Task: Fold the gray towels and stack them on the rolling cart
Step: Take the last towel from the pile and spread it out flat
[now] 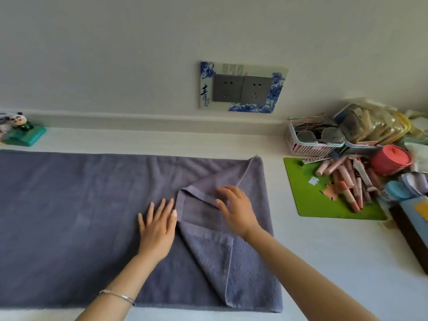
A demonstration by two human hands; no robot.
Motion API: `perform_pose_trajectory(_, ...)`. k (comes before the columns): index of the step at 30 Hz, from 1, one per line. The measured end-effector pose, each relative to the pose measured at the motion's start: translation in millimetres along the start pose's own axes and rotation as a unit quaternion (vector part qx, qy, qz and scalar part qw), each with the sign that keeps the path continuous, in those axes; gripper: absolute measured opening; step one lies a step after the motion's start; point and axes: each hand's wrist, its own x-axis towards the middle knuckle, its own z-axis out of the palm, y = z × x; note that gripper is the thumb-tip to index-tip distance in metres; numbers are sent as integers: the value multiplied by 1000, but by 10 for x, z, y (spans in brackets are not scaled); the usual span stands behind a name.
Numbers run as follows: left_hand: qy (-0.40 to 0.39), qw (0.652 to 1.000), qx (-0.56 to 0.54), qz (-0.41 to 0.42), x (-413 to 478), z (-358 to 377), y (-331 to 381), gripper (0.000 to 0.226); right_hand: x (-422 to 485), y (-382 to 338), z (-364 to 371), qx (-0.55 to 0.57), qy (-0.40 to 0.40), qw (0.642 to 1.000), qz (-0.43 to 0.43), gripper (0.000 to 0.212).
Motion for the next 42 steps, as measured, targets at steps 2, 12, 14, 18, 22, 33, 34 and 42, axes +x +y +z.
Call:
perform_pose_trajectory(2,-12,996,84,20,-76,90,-51,79,-147,255,97,-70,25,997,-5,60)
perform_pose_trajectory(12,-33,994,91,42,-208,350,477,83,-289,1021,-283,-208,21,977,30,78)
perform_pose_trajectory(14,-33,997,59,33,-228,382,611,91,-229,1048,-350,-172,9,984,53,58)
perform_pose_trajectory(18,40,998,-39,38,-403,370,895,79,-117,793,-467,92,82,983,134,31)
perform_pose_trajectory(22,28,992,-43,114,-396,313,1012,63,-55,644,-467,156,2,975,159,27)
perform_pose_trajectory(33,8,992,105,70,-540,48,599,55,43,536,-433,-108,-12,994,-31,22)
perform_pose_trajectory(34,15,995,79,62,-541,33,596,45,53,521,-441,-104,-31,993,-38,29)
perform_pose_trajectory(42,-96,993,35,62,-574,7,864,51,121,584,-463,-208,-61,975,-55,43)
